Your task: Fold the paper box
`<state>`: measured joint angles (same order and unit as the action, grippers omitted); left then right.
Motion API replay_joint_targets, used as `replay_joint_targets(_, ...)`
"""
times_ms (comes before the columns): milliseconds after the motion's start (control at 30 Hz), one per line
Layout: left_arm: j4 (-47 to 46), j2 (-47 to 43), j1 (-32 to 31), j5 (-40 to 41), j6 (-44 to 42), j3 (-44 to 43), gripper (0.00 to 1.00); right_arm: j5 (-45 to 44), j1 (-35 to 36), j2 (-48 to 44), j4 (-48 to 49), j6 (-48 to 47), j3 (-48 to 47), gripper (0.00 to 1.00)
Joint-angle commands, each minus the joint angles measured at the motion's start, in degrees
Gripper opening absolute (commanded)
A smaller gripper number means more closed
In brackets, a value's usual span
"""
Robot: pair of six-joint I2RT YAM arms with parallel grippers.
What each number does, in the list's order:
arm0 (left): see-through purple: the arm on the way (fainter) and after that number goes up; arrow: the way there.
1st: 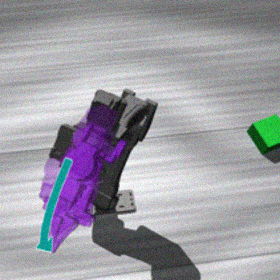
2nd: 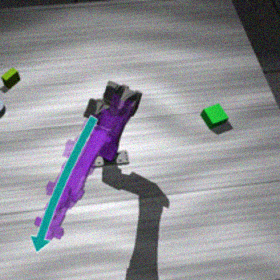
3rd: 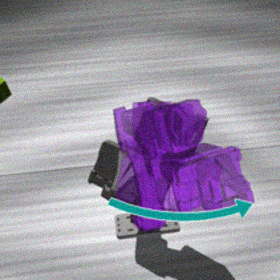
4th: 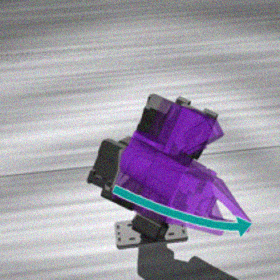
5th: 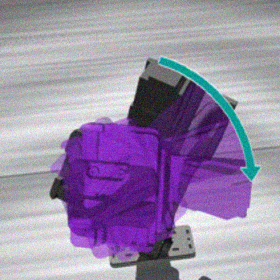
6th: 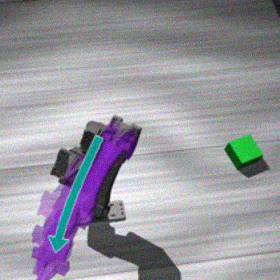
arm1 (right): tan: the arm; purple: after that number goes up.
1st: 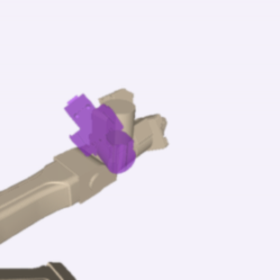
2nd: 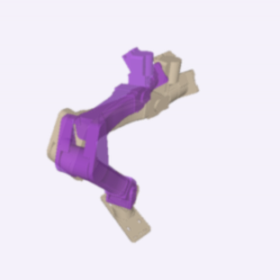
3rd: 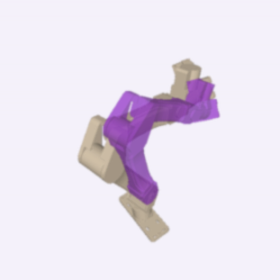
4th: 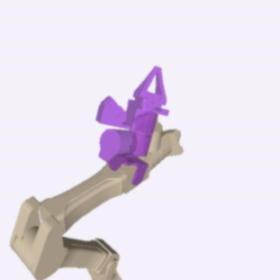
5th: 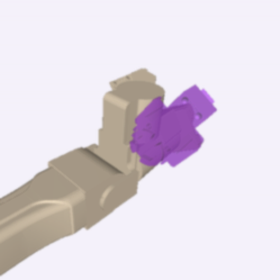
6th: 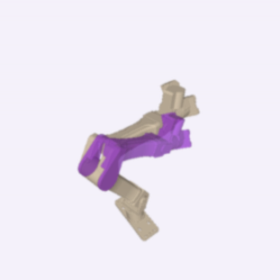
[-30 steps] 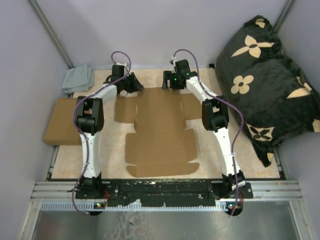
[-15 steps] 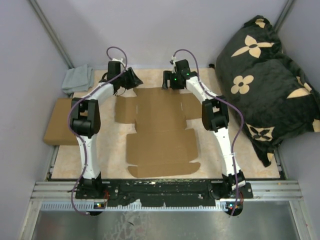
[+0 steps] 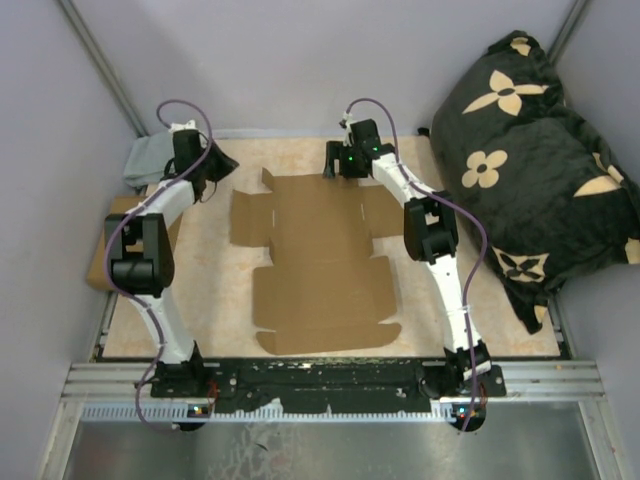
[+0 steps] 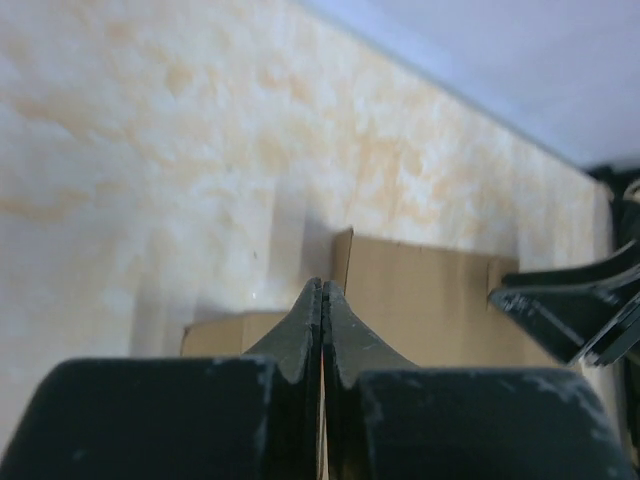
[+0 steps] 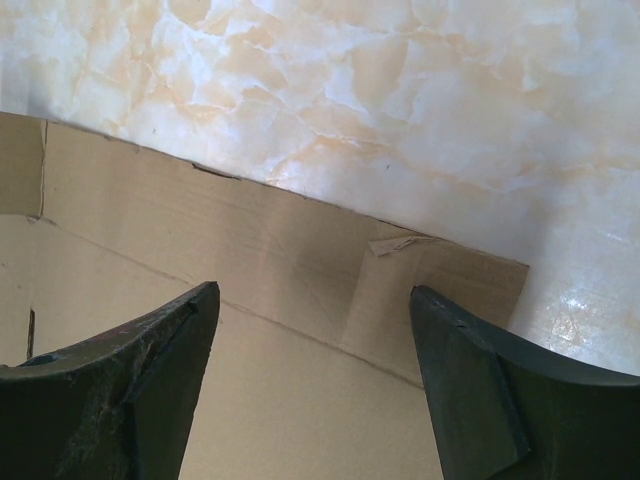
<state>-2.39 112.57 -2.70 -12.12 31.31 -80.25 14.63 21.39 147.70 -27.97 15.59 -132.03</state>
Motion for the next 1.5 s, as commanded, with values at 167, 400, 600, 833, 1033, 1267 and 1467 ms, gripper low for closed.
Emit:
replay_joint_targets(167, 2.0, 5.7, 0.2, 1.3, -0.8, -8.2, 0.00, 0.1, 0.6, 0.7, -2.4, 0.2, 1.8, 0.78)
replay_joint_targets(400, 7.0, 12.7, -2.8, 0.7, -3.0, -17.4, 0.00, -0.2, 0.6, 0.9, -2.9, -0.3, 1.2, 0.78)
replay_joint_targets(600, 9.0, 15.2, -6.0, 0.7, -4.3, -21.4, 0.01, 0.1, 0.6, 0.8, -2.9, 0.1, 1.0, 0.78)
replay_joint_targets(833, 10.8, 18.5, -9.7, 0.6, -5.0, -24.4, 0.01, 0.1, 0.6, 0.8, -2.8, 0.2, 0.9, 0.78)
replay_joint_targets(1033, 15.0, 24.0, -10.6, 0.2, -5.0, -29.0, 0.01, 0.3, 0.6, 0.8, -3.1, 0.3, 0.9, 0.78)
replay_joint_targets(1267, 8.8, 14.6, -10.4, 1.8, -5.4, -20.6, 0.00, 0.1, 0.6, 1.0, -3.0, 0.0, 0.9, 0.78)
replay_joint_targets(1467, 8.3, 7.6, -8.3, 3.4, -5.7, -19.0, 0.08, 0.4, 0.6, 1.1, -3.2, 0.2, 0.4, 0.78)
